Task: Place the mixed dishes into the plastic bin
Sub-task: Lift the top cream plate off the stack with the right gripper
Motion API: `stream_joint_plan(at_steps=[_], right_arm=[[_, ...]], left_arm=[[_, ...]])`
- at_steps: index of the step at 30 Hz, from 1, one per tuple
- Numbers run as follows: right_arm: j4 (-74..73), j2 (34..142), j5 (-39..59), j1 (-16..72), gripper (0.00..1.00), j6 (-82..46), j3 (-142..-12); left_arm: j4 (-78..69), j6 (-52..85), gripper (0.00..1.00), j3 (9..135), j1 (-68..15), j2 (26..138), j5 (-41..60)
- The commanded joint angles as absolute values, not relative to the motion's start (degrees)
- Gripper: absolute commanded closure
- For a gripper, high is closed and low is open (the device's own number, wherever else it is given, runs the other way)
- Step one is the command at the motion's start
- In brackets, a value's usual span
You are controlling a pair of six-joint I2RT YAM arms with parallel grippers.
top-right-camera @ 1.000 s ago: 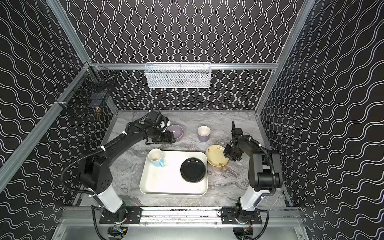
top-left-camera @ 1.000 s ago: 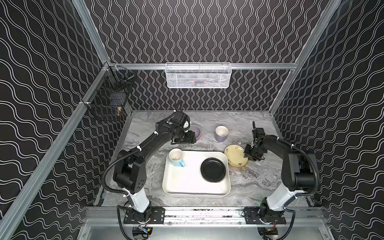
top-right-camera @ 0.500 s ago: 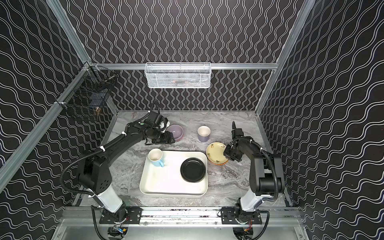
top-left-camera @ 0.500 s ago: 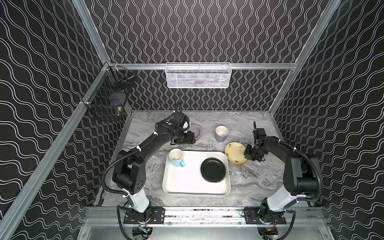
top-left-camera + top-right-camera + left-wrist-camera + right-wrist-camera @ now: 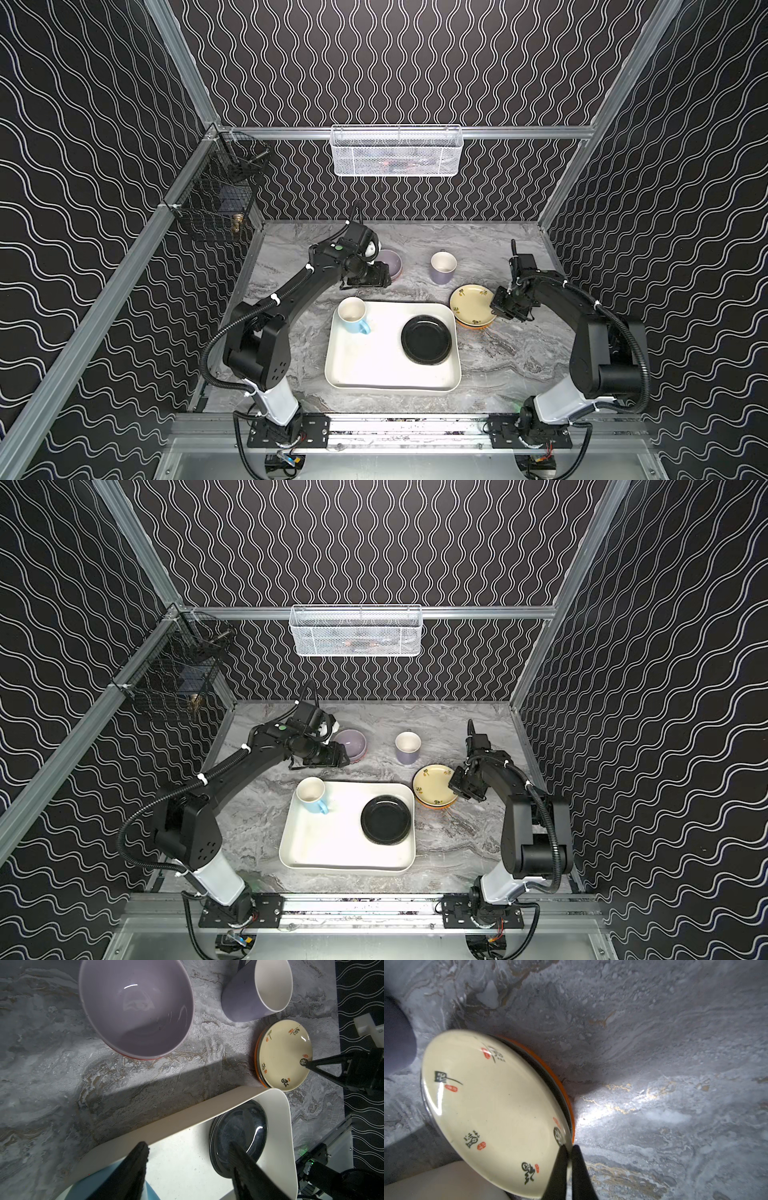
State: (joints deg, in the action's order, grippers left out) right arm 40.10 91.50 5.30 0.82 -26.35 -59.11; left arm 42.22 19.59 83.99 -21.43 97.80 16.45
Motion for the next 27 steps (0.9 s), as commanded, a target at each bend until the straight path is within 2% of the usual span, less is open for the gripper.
stream_joint_plan(at_steps=[1, 9, 11, 13, 27], right_arm=[[41.49, 90.32, 6.84, 0.81, 1.00, -26.99, -59.81], [43.18, 87.04, 8.50, 0.80, 1.00, -27.03, -61.35], [43.70, 86.37, 8.81, 0.81, 1.00, -26.77, -62.10], [44.22, 85.74, 8.79, 0.88, 1.00, -26.54, -62.72], [49.07, 79.72, 11.94, 0.90, 1.00, -25.13, -66.04]], left_arm=[[42.64, 18.94, 0.33, 84.24, -21.33, 96.84, 16.40], [42.25, 19.26, 0.21, 83.69, -21.36, 94.01, 15.36], [42.42, 19.18, 0.15, 83.61, -21.34, 93.56, 15.32], [42.52, 18.98, 0.02, 83.52, -21.35, 92.78, 15.56], [45.36, 19.76, 0.02, 82.18, -21.34, 86.14, 13.68]])
